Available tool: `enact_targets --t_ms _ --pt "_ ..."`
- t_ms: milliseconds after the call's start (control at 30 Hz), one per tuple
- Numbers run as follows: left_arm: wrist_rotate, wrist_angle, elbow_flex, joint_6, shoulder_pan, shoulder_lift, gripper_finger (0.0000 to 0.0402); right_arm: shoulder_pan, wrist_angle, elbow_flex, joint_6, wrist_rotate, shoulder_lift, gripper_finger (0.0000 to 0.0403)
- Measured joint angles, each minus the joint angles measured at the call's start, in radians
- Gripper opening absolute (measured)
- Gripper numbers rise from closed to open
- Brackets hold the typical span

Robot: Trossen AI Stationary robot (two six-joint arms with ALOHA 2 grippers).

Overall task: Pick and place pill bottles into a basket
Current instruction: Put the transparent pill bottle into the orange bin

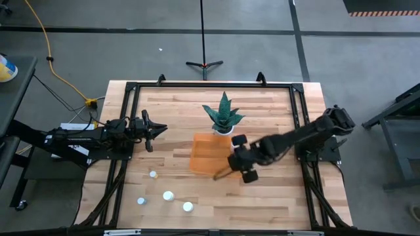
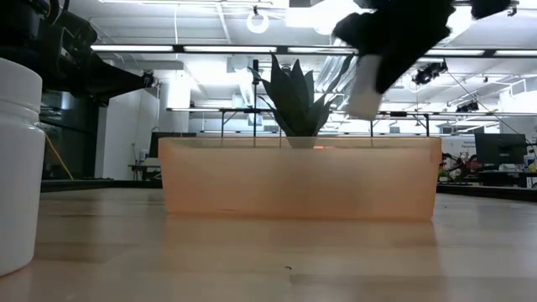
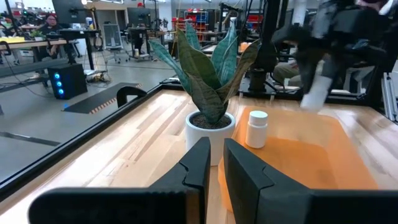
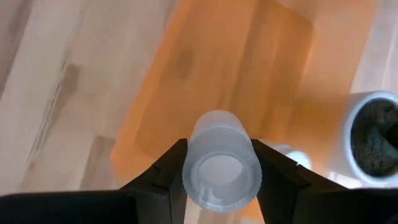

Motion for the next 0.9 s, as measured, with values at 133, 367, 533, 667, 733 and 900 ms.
enact_targets --t_ms 133,367,533,667,733,900 --pt "0.0 0.0 0.0 0.0 0.0 0.0 0.0083 -0.089 0.126 -0.067 -0.081 -0.163 0.001 0.0137" --pt "0.0 0.0 0.0 0.0 0.0 0.0 0.0083 -0.167 0.245 -0.191 -0.106 -0.227 0.001 0.0137" --pt "0.0 0.0 0.0 0.0 0.0 0.0 0.0083 -0.183 0.354 -0.289 -0.086 -0.271 0.001 0.0139" --pt "0.0 0.0 0.0 0.0 0.0 0.0 0.0083 -0.183 0.369 -0.32 -0.081 -0.27 0.001 0.0138" --pt "0.0 0.0 0.0 0.0 0.0 0.0 0.0083 -0.183 0.379 -0.318 -0.076 -0.274 0.001 0.0139" --pt "0.0 0.0 0.0 0.0 0.0 0.0 0.0083 -0.183 0.383 -0.318 -0.035 -0.286 0.001 0.0157"
